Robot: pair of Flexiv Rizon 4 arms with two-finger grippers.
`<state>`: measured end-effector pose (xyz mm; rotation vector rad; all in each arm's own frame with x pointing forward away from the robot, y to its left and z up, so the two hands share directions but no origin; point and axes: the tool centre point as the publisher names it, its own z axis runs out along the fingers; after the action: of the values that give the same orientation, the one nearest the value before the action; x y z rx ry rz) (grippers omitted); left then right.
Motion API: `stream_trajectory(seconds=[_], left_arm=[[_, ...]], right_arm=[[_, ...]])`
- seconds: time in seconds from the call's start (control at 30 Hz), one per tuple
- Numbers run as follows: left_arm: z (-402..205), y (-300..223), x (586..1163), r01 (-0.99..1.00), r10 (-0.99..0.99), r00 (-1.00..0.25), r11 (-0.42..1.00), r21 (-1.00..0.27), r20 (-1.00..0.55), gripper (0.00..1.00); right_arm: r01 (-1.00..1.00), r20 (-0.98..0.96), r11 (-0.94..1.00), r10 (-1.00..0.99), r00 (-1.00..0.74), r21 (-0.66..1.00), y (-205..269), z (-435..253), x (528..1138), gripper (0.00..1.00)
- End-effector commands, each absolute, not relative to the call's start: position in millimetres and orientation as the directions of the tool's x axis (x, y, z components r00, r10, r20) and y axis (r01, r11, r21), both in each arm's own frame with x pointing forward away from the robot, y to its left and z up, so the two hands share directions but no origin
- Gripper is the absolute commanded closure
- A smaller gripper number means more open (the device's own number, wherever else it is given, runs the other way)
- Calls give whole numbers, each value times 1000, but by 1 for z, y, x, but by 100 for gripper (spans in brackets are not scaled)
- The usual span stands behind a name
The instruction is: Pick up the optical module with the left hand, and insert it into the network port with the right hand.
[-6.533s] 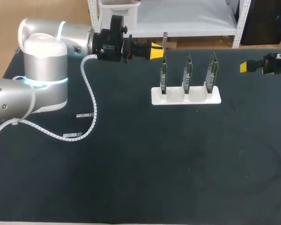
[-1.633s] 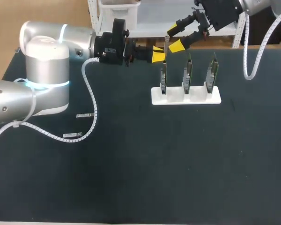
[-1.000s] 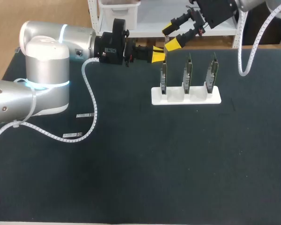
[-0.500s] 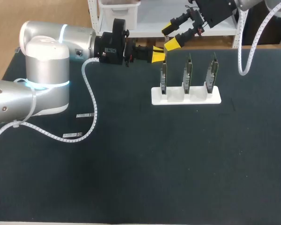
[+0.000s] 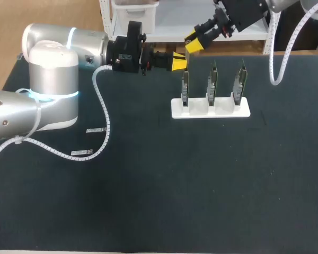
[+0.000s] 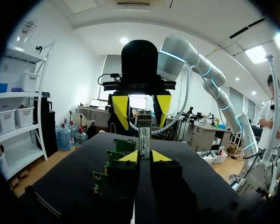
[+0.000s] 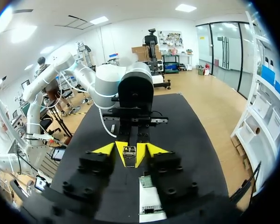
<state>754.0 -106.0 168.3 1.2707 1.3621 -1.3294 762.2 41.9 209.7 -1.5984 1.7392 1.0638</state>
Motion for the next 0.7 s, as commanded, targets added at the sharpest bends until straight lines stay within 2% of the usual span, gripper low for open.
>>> stream_trajectory(seconds=[0.03,0.5,0.53,0.57,0.7], left_arm=[[168,-106,753,986,110,-146,-66,-154,-983,100],[168,-106,753,986,110,-146,-66,-154,-983,100],[168,-106,753,986,110,-146,-66,-154,-983,58],[168,-106,753,986,110,-146,-66,-154,-983,0],[168,-106,753,986,110,-146,-66,-154,-983,0]], right_arm=[[-981,-820,-16,-552,-153,194,41,209,765,100],[-981,-826,-1,-540,-162,193,36,211,767,100],[-981,-827,-1,-539,-163,193,36,211,767,100],[-981,-827,0,-539,-163,193,36,211,767,100],[-981,-828,2,-537,-163,192,35,211,767,100]])
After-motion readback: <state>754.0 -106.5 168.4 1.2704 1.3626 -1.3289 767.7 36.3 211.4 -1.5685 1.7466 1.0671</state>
